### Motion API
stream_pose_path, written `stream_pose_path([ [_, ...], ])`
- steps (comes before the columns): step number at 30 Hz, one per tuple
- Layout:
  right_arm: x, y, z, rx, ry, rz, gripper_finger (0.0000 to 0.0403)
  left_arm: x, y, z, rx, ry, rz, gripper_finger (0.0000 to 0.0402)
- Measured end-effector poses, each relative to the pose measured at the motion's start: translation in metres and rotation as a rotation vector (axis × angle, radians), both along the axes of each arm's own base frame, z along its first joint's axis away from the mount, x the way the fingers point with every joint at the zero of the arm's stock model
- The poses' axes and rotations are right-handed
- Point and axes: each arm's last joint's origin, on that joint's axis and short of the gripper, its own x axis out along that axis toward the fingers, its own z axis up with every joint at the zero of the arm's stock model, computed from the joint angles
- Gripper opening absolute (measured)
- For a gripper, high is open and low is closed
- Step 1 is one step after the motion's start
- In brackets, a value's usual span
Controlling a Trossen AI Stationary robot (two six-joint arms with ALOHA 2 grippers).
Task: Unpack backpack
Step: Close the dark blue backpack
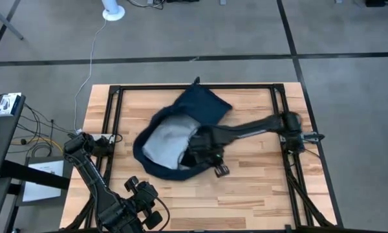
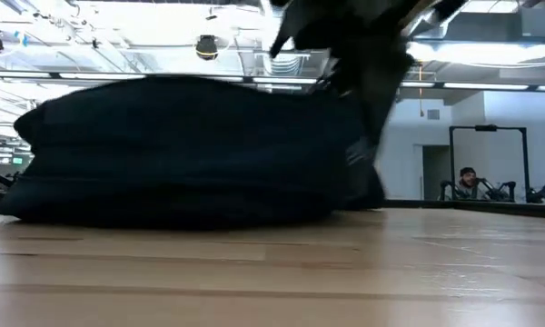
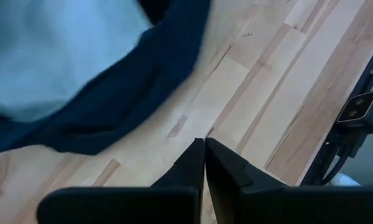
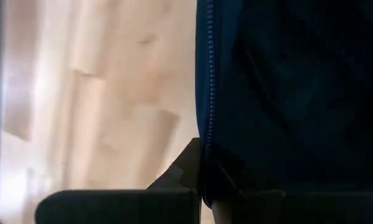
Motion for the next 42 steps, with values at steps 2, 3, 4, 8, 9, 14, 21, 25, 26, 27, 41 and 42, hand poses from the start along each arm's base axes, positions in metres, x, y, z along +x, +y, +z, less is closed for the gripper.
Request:
stream_pose_path([
  [2, -0.021, 0.012, 0.002, 0.014, -0.035, -0.019, 0.0000, 0.001, 0.001, 0.000, 0.003, 0.002, -0.001, 0.0000],
  [3, -0.032, 0.018, 0.002, 0.023, -0.052, -0.027, 0.0000, 0.001, 0.001, 0.000, 0.006, 0.004, -0.004, 0.0000],
  [4, -0.042, 0.024, 0.001, 0.034, -0.069, -0.033, 0.0000, 0.002, 0.002, 0.000, 0.009, 0.006, -0.008, 0.0000],
  [8, -0.086, 0.038, -0.003, 0.061, -0.088, -0.091, 0.0000, 0.009, 0.007, 0.000, 0.033, 0.018, -0.029, 0.0000],
  [9, -0.096, 0.041, -0.004, 0.062, -0.091, -0.099, 0.0000, 0.012, 0.010, 0.000, 0.038, 0.016, -0.020, 0.0000],
  [14, -0.119, 0.048, -0.004, 0.100, -0.180, -0.158, 0.0003, 0.029, 0.027, 0.000, 0.070, 0.025, 0.005, 0.0000],
  [21, -0.122, 0.047, -0.006, 0.139, -0.131, -0.327, 0.0057, 0.050, 0.050, 0.001, 0.097, 0.033, 0.048, 0.0000],
  [25, -0.125, 0.046, -0.004, 0.150, -0.064, -0.323, 0.0108, 0.059, 0.051, 0.000, 0.063, -0.005, 0.074, 0.0000],
  [26, -0.126, 0.045, -0.002, 0.150, -0.040, -0.310, 0.0120, 0.060, 0.050, 0.000, 0.054, -0.019, 0.071, 0.0000],
  [27, -0.128, 0.044, 0.000, 0.153, -0.013, -0.291, 0.0130, 0.062, 0.050, 0.000, 0.050, -0.039, 0.070, 0.0000],
  [41, -0.153, 0.035, 0.075, 0.148, -0.261, -0.241, 0.0166, 0.068, 0.049, 0.001, 0.074, -0.023, -0.032, 0.0000],
  [42, -0.153, 0.034, 0.080, 0.166, -0.303, -0.246, 0.0167, 0.068, 0.049, 0.001, 0.082, -0.008, -0.057, 0.0000],
])
